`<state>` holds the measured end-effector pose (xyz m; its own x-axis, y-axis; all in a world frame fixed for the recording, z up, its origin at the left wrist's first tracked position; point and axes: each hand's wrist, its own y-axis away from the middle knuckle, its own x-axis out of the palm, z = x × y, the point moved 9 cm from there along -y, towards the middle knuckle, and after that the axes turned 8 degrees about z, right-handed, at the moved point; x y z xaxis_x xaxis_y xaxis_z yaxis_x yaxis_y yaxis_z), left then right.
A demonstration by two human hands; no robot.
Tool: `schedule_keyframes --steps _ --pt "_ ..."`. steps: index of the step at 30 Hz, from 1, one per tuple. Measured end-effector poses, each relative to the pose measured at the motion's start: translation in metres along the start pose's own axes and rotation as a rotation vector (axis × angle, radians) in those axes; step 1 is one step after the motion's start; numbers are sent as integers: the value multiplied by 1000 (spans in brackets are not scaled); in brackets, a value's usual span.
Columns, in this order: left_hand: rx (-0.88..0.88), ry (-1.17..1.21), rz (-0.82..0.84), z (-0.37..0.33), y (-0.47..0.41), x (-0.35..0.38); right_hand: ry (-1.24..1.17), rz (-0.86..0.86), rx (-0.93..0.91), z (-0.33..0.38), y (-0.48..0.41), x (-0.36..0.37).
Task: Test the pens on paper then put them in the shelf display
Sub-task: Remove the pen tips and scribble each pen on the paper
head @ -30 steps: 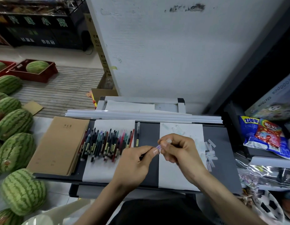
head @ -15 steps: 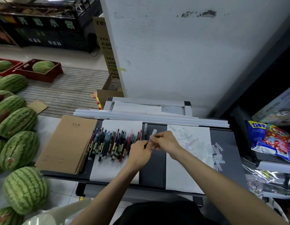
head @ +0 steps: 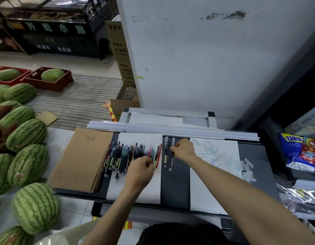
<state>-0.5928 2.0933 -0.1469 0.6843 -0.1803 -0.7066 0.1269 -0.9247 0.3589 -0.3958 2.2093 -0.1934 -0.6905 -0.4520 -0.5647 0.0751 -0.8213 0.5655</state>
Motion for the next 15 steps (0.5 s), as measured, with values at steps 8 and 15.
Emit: schedule_keyframes --steps 8,15 --pt "-238 -48 -206 95 0 -91 81 -40 -55 0 -8 5" --pt "-246 -147 -178 106 -27 -92 181 -50 -110 -27 17 -6"
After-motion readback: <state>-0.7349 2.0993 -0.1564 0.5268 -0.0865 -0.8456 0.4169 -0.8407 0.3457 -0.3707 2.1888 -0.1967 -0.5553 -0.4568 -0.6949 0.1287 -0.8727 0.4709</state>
